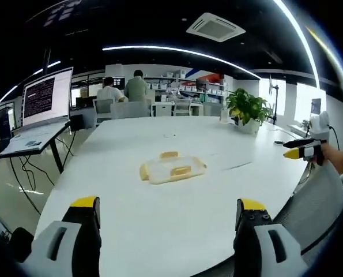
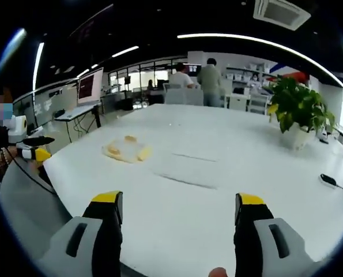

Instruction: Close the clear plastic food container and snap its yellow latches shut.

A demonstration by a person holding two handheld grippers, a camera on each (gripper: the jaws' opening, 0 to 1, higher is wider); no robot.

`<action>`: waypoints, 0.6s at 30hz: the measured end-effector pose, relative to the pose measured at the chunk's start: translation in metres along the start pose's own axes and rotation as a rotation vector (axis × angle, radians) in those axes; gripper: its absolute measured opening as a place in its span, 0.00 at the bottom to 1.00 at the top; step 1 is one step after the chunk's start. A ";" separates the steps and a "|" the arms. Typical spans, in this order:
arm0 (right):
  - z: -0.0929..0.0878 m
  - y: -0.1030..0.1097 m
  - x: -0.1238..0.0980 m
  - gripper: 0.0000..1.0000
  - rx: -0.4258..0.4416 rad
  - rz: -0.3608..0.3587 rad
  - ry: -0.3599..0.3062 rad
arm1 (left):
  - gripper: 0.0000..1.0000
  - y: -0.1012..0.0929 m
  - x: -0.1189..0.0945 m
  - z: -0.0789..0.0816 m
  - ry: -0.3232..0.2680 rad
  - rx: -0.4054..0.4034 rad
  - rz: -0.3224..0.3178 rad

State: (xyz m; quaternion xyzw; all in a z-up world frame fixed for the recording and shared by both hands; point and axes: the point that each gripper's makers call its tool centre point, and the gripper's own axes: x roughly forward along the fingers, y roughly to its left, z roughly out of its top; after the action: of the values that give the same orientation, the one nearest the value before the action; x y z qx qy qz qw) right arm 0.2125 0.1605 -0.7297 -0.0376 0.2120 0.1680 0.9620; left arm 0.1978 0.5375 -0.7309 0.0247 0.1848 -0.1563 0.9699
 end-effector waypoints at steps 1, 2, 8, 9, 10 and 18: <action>0.003 -0.002 0.003 0.78 -0.011 -0.002 -0.004 | 0.95 0.003 0.002 0.001 0.000 0.007 0.003; 0.008 -0.003 0.009 0.77 -0.026 -0.001 -0.006 | 0.95 0.006 0.005 0.002 0.004 0.019 0.004; 0.024 -0.001 0.030 0.76 -0.038 0.012 -0.022 | 0.94 0.012 0.017 0.003 0.020 0.043 0.006; 0.026 0.002 0.032 0.76 -0.034 0.017 -0.029 | 0.94 0.011 0.016 0.003 0.019 0.042 0.005; 0.026 0.003 0.032 0.76 -0.033 0.019 -0.030 | 0.94 0.012 0.016 0.002 0.021 0.041 0.006; 0.015 0.009 0.035 0.76 -0.048 0.031 0.006 | 0.94 0.017 0.016 -0.003 0.024 0.004 0.014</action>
State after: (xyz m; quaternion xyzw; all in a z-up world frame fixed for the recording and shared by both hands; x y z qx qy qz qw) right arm 0.2454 0.1816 -0.7304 -0.0580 0.2113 0.1880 0.9574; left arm 0.2163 0.5491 -0.7397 0.0298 0.1957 -0.1494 0.9688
